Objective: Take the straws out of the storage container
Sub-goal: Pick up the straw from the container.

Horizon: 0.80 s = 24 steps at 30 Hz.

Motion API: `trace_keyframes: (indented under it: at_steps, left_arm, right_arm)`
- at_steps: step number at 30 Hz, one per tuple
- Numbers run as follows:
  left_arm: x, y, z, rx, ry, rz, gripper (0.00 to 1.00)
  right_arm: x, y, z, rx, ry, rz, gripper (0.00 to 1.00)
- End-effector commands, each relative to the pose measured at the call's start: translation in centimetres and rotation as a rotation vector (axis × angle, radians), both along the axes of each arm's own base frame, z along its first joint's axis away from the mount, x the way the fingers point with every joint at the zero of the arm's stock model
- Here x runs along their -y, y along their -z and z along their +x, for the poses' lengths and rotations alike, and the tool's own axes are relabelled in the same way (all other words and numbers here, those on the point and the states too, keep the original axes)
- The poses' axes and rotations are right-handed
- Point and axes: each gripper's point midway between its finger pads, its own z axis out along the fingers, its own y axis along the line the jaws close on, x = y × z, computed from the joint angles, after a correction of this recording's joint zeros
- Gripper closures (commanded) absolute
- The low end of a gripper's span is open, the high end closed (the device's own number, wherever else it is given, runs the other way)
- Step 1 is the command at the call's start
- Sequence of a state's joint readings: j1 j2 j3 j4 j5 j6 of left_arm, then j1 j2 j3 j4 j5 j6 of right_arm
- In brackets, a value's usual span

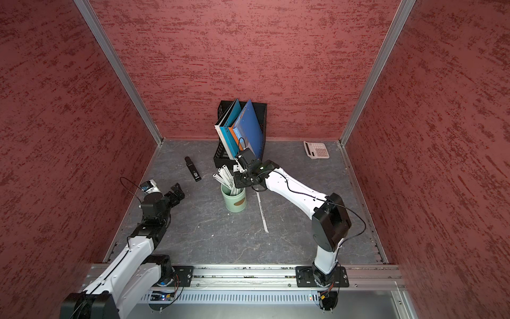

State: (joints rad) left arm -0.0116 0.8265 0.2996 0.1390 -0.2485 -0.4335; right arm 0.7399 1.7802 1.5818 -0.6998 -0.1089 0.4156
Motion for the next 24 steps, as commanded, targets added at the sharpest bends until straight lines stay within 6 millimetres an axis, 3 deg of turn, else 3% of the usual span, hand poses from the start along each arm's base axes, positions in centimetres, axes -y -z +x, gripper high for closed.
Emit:
trace_keyframes:
  at_steps: [1, 14, 24]
  left_arm:
    - [-0.3, -1.2, 0.4, 0.025, -0.014, 0.002, 0.00]
    - [-0.3, -1.2, 0.4, 0.024, -0.013, 0.002, 0.00]
    - [-0.3, -1.1, 0.4, 0.023, -0.012, 0.003, 0.00]
  right_arm:
    - [-0.9, -1.3, 0.7, 0.030, -0.001, 0.028, 0.82]
    - [-1.0, -1.4, 0.8, 0.027, -0.009, 0.022, 0.96]
    - [-0.9, -3.2, 0.3, 0.035, -0.021, 0.041, 0.98]
